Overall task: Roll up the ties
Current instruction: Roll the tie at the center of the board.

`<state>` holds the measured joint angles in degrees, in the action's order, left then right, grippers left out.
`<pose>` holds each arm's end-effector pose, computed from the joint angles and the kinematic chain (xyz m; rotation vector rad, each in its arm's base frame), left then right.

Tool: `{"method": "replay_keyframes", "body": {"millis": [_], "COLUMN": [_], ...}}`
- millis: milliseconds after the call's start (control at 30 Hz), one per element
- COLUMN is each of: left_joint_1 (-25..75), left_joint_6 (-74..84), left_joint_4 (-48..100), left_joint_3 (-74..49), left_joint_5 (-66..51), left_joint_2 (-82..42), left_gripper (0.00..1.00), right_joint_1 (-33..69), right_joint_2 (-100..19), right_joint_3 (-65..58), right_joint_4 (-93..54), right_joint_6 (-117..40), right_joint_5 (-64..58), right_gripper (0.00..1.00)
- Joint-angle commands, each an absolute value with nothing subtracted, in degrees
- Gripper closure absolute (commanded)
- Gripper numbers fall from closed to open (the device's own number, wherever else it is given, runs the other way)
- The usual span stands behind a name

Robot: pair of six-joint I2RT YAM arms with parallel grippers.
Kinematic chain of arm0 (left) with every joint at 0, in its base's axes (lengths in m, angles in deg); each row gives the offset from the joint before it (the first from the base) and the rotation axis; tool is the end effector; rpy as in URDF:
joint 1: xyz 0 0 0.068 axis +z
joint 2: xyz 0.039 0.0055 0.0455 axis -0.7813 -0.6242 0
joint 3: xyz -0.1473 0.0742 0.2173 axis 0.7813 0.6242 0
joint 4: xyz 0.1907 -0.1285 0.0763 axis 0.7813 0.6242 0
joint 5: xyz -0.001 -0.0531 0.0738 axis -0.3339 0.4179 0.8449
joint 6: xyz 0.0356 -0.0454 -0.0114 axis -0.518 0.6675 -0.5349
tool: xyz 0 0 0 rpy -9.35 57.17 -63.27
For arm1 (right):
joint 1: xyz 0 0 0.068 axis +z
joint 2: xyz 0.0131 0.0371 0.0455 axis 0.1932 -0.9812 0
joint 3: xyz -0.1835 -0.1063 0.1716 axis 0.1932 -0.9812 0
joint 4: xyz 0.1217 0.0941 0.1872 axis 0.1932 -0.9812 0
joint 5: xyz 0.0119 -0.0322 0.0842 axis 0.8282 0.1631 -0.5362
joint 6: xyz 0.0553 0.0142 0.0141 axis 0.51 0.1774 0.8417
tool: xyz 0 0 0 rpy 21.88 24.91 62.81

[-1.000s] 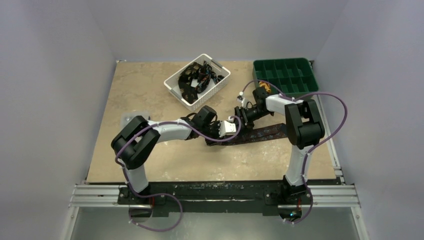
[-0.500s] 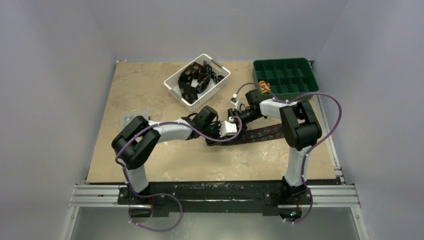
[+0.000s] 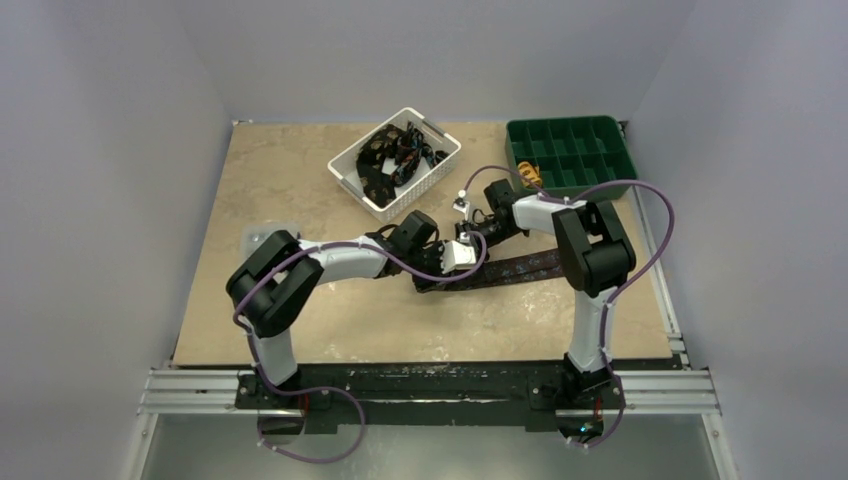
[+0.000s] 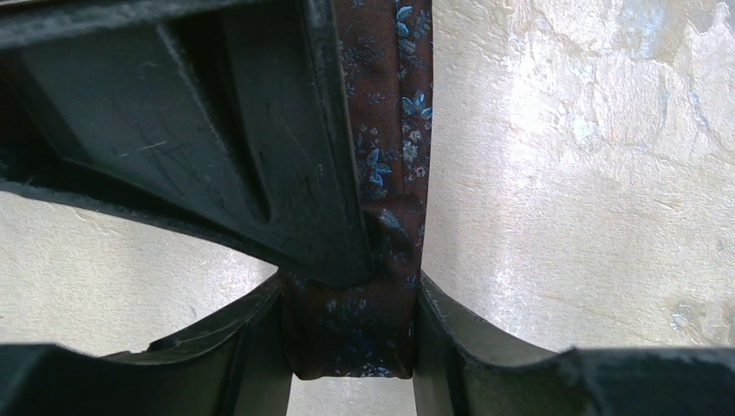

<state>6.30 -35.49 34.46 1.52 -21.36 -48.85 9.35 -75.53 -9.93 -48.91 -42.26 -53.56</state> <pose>0.2378 -0.2612 0.1590 1.6278 1.8819 -0.5962 0.3205 0.1582 0.1342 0.5817 -2.6732 -1.5425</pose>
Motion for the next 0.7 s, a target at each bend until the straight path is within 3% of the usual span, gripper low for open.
{"method": "replay_keyframes", "body": {"millis": [0,200,667], "left_joint_1": [6.00,7.63,6.90], "left_joint_6": [-34.33,-29.86,-17.03], "left_joint_4": [38.64,33.14,6.08], "left_joint_3": [3.04,4.87,13.46], "left_joint_5": [-18.74,-24.00,-26.88], "left_joint_2": [-51.28,-47.71,-44.07], "left_gripper": [0.52,0.33,0.27], "right_joint_1": [9.51,7.77,5.82], "right_joint_2": [-77.41,-79.89,-79.45], "right_joint_3": [-10.41,-11.67,-11.18], "right_joint_4": [-51.91,-52.94,-55.50], "right_joint_6": [-49.57,-53.58,-54.84], "right_joint_5": [-48.28,-43.98,-34.14], "right_gripper": [1.00,1.00,1.00]}}
